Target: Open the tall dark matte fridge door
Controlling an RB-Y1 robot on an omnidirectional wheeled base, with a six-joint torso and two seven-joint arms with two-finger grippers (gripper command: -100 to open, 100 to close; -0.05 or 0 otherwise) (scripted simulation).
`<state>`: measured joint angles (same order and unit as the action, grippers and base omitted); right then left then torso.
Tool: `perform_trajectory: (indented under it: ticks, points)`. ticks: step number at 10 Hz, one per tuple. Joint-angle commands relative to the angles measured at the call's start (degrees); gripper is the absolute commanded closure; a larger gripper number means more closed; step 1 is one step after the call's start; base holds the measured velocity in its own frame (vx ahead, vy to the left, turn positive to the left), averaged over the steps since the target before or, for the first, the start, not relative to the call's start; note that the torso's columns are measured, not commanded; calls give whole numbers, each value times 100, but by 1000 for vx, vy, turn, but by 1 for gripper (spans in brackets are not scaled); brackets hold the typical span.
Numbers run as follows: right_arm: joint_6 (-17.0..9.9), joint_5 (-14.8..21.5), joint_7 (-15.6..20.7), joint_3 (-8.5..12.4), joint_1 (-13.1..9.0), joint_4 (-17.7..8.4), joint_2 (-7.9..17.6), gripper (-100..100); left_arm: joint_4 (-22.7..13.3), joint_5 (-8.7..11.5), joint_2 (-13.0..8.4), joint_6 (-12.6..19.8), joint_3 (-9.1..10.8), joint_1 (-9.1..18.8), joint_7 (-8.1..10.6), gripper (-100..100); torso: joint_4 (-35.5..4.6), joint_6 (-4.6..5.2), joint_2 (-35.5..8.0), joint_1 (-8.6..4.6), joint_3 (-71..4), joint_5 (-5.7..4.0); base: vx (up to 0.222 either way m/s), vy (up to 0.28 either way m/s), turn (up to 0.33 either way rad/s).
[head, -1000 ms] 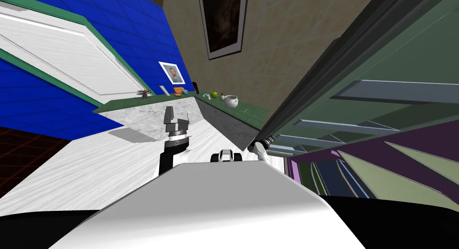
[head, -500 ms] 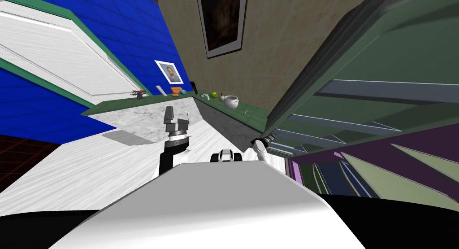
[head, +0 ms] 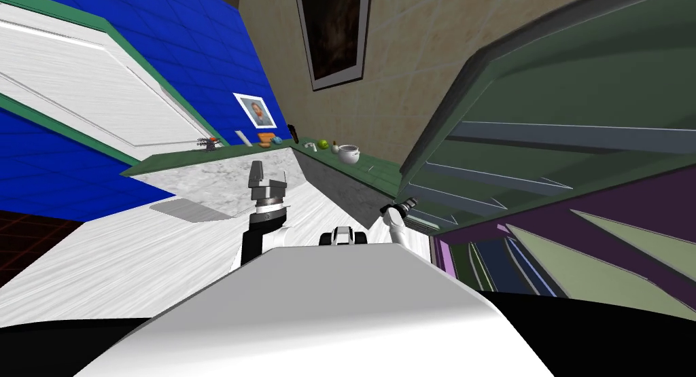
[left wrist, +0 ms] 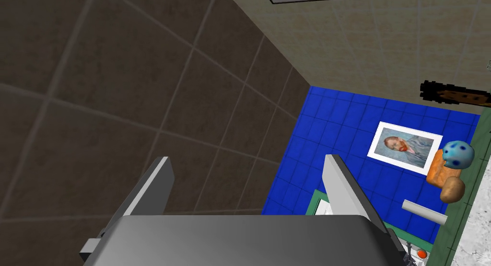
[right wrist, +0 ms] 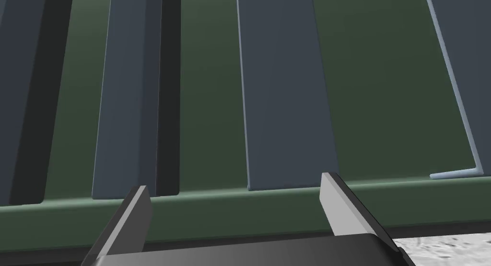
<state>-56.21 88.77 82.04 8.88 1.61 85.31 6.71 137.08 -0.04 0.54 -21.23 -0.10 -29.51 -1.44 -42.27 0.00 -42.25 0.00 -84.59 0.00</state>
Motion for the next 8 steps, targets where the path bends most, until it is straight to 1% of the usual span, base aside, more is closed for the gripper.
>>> perform_trajectory:
  ticks: [1, 2, 3, 8]
  points:
    - [67, -122, 415, 60, -156, 208, -67, -100, 0, 0, 0, 0, 0, 0, 0, 0, -1, -1, -4, 0, 3, 0, -34, 1, -26]
    - [45, -83, 293, 35, -91, 182, -62, -100, 0, 0, 0, 0, 0, 0, 0, 0, -2, 0, -7, 2, 4, 1, -15, 1, -4]
    - [51, -89, 335, 38, -94, 199, -66, 0, 0, 0, 0, 0, 0, 0, 0, 0, -1, 0, -2, 0, 2, 0, 0, 0, 0]
    - [50, -89, 331, 37, -93, 197, -65, 0, 0, 0, 0, 0, 0, 0, 0, 0, -1, 0, -4, 0, 3, 0, 0, 0, 0]
